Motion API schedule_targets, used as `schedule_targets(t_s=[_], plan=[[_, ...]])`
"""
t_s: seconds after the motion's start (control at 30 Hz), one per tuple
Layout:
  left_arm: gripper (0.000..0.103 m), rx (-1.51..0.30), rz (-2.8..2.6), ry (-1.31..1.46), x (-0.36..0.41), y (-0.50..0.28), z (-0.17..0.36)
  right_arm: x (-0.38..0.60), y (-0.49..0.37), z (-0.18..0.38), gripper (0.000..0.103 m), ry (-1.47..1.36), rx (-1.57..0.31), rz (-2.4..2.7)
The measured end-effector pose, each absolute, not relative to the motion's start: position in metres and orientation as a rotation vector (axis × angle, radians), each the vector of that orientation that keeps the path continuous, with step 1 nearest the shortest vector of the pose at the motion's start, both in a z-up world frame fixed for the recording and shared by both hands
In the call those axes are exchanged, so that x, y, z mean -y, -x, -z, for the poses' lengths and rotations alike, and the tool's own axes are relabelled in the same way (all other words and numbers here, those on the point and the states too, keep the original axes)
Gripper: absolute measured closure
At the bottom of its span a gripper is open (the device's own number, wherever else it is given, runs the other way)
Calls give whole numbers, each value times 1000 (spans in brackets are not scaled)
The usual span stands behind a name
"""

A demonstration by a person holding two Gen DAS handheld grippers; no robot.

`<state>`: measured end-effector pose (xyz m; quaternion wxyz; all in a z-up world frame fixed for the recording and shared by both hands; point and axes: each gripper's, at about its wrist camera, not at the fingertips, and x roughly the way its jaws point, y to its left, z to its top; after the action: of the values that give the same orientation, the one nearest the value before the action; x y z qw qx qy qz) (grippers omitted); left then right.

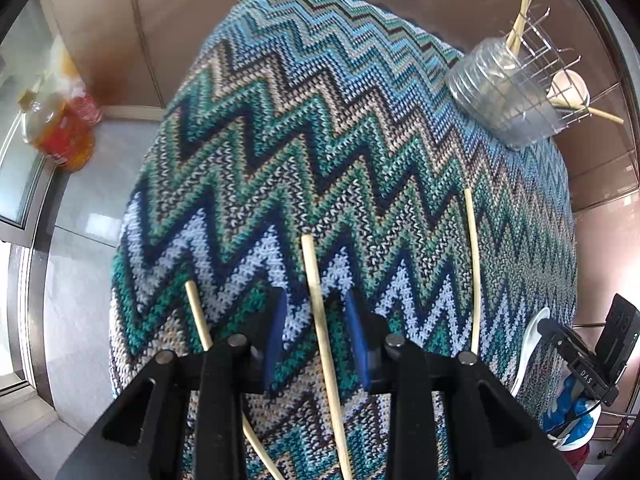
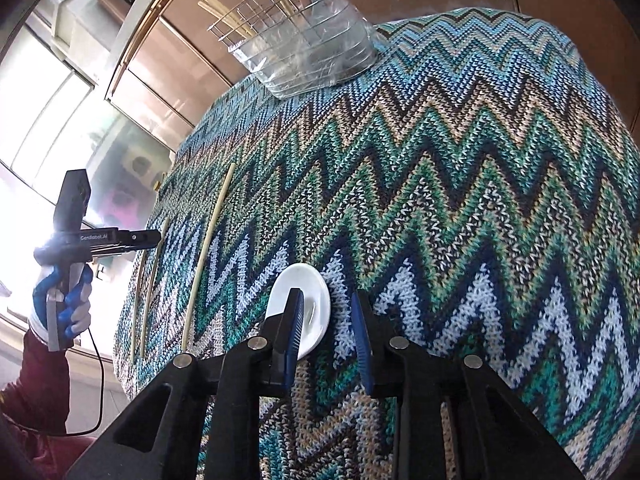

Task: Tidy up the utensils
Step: 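Grasp a chopstick with the left gripper while the right grasps a white spoon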

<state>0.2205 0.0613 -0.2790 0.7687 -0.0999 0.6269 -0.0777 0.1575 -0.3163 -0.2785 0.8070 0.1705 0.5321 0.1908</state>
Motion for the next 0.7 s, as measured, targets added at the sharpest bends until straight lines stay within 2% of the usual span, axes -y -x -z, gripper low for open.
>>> schedule_targets(t_s=[0.27,0.53,0.7], plan=[[88,-1398,161,174,-52,-229,284,319,-173,284,86,-397,-1174,-454],[89,-1422,146,143,-41,-236,287,310,-188,284,87,-374,-1207,-476],[94,-1403,128,131,-37,-235,286,300,-190,285,95,-349,-1219,-481]])
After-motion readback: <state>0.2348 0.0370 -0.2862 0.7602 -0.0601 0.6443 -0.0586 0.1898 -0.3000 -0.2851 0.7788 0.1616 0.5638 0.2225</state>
